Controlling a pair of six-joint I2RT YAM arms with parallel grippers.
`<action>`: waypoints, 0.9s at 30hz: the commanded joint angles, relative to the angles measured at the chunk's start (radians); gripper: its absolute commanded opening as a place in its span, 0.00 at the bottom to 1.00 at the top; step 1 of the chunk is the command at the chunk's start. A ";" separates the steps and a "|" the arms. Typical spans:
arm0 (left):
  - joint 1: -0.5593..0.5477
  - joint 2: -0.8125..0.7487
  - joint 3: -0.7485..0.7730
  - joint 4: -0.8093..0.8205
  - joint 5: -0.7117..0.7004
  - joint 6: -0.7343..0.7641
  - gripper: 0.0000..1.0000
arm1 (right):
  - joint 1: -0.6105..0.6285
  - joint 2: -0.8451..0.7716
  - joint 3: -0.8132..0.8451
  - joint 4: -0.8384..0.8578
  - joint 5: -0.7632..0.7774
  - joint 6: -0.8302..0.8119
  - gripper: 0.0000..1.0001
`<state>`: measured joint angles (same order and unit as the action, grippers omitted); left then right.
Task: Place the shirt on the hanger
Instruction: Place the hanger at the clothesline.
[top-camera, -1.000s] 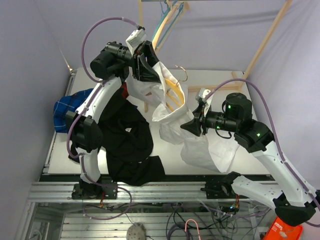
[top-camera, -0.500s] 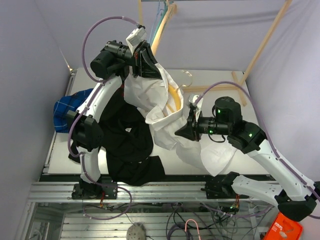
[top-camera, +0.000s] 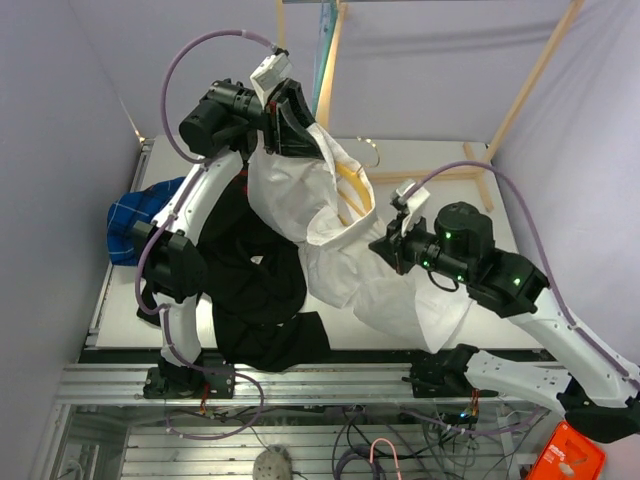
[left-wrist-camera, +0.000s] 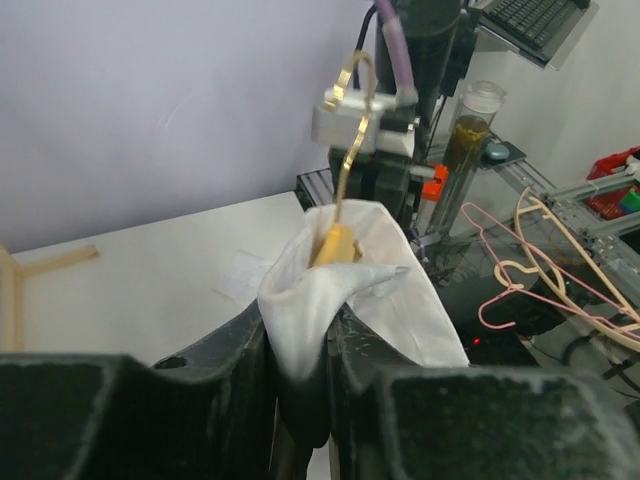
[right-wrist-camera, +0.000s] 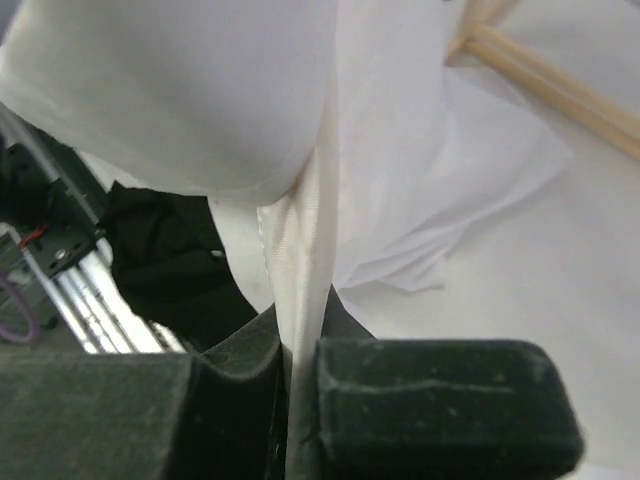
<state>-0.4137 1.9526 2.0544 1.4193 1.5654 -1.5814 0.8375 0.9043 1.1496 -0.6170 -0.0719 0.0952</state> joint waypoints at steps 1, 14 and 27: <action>0.015 -0.037 0.036 0.104 0.027 0.009 0.45 | 0.005 0.007 0.166 -0.152 0.235 0.045 0.00; -0.042 -0.114 -0.270 0.296 0.028 -0.135 0.99 | 0.006 0.014 0.314 -0.443 0.492 0.170 0.00; -0.052 -0.121 -0.152 0.301 0.027 -0.168 0.99 | 0.004 0.010 0.408 -0.623 0.718 0.306 0.00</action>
<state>-0.5529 1.9301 1.8877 1.4315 1.5654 -1.7180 0.8398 0.9539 1.4944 -1.1553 0.4961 0.3061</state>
